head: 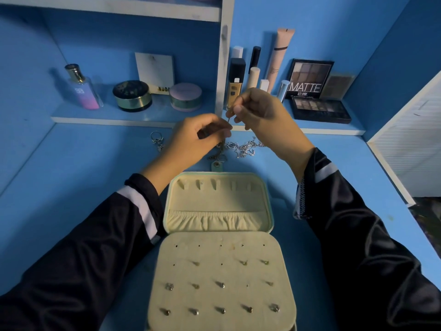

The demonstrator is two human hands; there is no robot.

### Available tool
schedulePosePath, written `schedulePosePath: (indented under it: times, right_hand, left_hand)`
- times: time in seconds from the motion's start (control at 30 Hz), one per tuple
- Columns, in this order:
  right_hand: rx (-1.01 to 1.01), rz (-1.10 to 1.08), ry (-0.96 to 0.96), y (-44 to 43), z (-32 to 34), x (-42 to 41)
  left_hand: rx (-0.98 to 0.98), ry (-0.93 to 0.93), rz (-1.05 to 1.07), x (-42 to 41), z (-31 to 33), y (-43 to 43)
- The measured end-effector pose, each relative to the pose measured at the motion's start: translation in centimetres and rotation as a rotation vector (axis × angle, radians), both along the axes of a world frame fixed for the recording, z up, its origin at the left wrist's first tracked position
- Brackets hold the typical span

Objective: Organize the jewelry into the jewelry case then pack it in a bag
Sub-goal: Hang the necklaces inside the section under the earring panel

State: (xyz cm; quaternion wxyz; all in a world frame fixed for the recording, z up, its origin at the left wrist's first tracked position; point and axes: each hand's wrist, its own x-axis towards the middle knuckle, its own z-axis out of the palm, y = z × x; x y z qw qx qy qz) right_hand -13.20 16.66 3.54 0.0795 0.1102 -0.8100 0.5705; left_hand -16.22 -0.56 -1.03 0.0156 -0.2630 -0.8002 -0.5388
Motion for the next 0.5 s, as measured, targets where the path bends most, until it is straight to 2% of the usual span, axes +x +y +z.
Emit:
schedulePosePath:
  times: [0.5]
  right_hand:
    - [-0.12,0.026,0.032,0.5,-0.3,0.0]
  left_hand:
    - [-0.016,0.228,0.082,-0.7,1.6,-1.8]
